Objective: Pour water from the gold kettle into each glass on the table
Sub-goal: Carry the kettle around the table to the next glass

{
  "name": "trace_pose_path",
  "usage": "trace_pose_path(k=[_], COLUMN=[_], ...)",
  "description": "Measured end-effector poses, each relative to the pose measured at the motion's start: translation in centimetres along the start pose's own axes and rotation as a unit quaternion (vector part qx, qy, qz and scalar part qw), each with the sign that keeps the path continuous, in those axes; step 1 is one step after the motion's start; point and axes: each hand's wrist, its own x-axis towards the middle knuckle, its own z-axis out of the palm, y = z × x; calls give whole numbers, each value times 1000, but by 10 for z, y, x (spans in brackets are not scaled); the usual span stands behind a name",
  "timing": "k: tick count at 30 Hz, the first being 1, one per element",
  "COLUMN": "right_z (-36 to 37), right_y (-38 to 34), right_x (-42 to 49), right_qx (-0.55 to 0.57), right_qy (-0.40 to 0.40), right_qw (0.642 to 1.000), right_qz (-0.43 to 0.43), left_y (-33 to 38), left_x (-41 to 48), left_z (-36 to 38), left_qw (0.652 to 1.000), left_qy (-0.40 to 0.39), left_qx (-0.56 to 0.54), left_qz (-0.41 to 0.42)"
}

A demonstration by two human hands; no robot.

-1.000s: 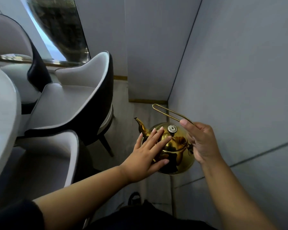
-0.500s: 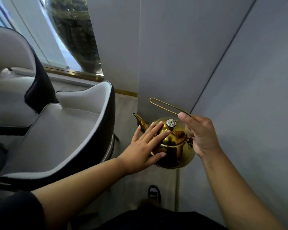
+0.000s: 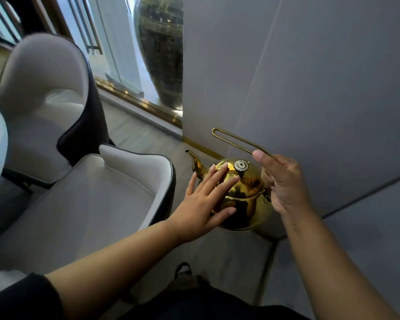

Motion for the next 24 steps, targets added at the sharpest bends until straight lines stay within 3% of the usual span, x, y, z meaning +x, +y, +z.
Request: trace_pose_path(k=[8,13,19,21,23,24], right_z=[47,76,120,133,164,168], right_y=[7,16,27,25,32,33], right_x=[132,212,298,314,336,340], right_qx=[24,23,47,49,56,52], right_qy=[-82,-177,-366,-401,-471,-468], right_qw=[996,983,927,913,875,878], right_qz=[20,32,66,58,94,87], left_y=[-76,-119,-151,-158,-169,-170], left_x=[79,116,147,154,159,161], left_z=[-30,-38,-41,-46,-50,-55], left_qw=[995,981,939,928,894,894], left_qy=[59,121,215,225,263,262], left_qx=[24,48,79,86,93,86], left_qz=[-77,-143,-255,-284,-351,-354])
